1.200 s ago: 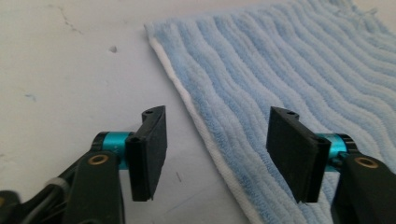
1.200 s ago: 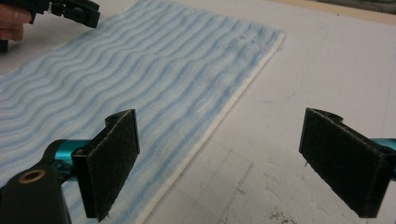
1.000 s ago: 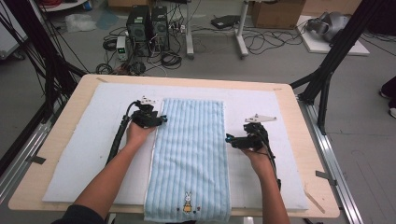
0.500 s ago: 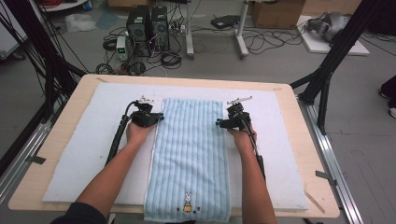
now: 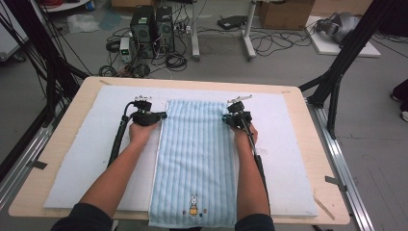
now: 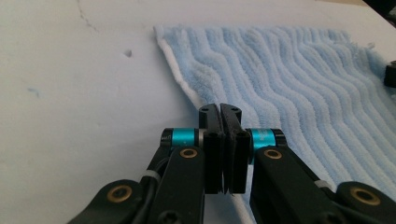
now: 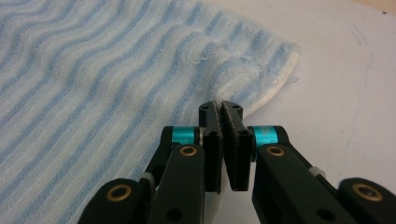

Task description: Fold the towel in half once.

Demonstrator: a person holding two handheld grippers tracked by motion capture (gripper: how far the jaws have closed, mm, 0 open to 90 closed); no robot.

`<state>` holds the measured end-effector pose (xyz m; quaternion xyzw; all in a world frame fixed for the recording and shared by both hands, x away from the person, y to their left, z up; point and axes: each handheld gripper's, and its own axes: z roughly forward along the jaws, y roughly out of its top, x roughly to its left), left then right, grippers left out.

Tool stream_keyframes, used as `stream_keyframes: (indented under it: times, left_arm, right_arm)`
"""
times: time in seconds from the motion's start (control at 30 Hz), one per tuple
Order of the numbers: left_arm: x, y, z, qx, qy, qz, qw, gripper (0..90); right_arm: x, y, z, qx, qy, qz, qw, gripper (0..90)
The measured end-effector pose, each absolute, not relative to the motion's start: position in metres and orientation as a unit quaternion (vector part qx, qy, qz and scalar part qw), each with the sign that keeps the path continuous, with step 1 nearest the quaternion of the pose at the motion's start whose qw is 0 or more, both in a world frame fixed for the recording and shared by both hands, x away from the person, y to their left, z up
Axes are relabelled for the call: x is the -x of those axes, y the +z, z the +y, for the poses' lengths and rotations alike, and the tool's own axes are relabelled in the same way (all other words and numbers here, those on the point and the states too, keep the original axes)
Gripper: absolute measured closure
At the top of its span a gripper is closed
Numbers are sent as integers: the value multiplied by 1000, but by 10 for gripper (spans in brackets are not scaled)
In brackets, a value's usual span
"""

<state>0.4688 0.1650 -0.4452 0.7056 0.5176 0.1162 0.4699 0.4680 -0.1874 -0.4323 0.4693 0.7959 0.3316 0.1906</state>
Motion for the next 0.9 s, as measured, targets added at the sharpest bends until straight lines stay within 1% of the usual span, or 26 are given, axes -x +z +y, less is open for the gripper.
stream_keyframes:
  times: [0.1, 0.23, 0.47, 0.57, 0.63, 0.7, 0.73, 0.8, 0.9]
  left_arm:
    - [-469, -437, 167, -697, 126, 503, 495, 875]
    - [-464, -431, 170, -700, 121, 489, 506, 875]
    - [-446, -415, 169, -703, 144, 451, 530, 874]
    - [-439, -410, 168, -705, 141, 440, 538, 874]
    - [-433, -406, 165, -718, 145, 427, 530, 874]
    - [-426, -402, 160, -738, 160, 407, 514, 873]
    - [-422, -400, 159, -740, 163, 398, 517, 873]
    - [-413, -399, 159, -730, 169, 395, 531, 873]
    - [-404, -403, 160, -728, 157, 397, 537, 873]
  right_arm:
    - [-467, -429, -190, -474, 355, 782, 197, 869]
    - [-462, -420, -193, -470, 377, 774, 194, 869]
    - [-440, -400, -197, -450, 413, 768, 192, 869]
    - [-431, -398, -203, -448, 416, 768, 190, 868]
    - [-423, -397, -208, -452, 428, 761, 183, 868]
    - [-415, -396, -213, -449, 439, 757, 179, 867]
    - [-410, -396, -215, -445, 442, 759, 176, 867]
    - [-402, -397, -218, -441, 438, 764, 173, 866]
    - [-391, -400, -221, -435, 437, 769, 168, 864]
